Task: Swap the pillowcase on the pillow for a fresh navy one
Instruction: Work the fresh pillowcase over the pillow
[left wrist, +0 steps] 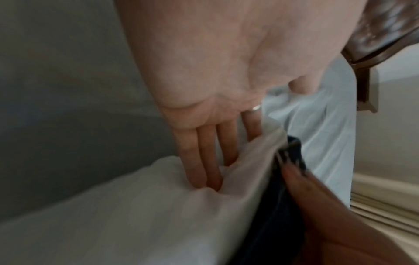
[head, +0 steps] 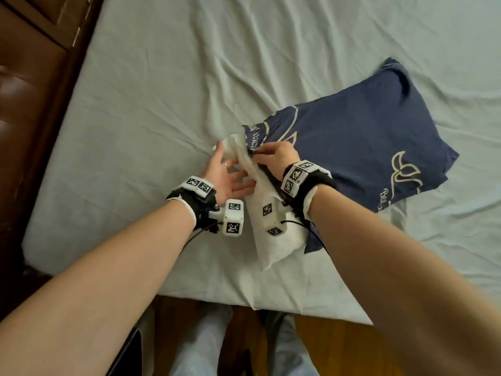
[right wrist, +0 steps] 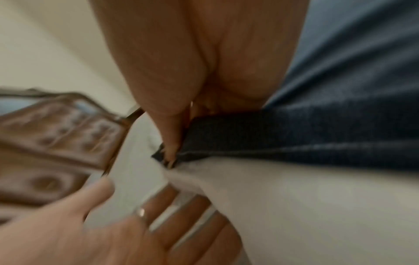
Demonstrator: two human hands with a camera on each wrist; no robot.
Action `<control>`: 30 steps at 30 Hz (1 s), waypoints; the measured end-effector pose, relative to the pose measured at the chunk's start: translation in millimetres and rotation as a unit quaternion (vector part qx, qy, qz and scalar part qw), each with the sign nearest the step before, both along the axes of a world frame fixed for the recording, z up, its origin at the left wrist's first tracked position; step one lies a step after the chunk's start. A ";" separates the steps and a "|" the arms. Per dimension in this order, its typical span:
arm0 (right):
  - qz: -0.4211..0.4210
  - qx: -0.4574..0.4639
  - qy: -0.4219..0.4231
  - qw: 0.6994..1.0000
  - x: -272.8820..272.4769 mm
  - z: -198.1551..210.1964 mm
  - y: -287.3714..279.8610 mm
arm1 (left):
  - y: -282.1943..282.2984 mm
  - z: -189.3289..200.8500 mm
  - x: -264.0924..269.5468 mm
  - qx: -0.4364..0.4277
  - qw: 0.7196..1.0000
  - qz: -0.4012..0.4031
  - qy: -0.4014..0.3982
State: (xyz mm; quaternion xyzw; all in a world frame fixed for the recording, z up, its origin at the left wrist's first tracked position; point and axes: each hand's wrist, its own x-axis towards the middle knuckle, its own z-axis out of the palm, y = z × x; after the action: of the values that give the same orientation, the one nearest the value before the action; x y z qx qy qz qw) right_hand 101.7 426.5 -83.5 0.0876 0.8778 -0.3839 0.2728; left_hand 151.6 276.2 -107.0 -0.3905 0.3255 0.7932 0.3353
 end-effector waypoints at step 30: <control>-0.021 0.209 0.042 0.977 191.4 -45.4 166.1 | 131.8 -26.1 181.1 -0.275 0.948 -0.153 -0.047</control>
State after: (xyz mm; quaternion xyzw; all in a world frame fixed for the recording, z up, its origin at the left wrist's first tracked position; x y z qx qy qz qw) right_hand 293.1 592.6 -128.9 0.1447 0.9475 -0.2004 0.2030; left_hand 332.7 407.9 -133.1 -0.4502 0.5705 0.5927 0.3474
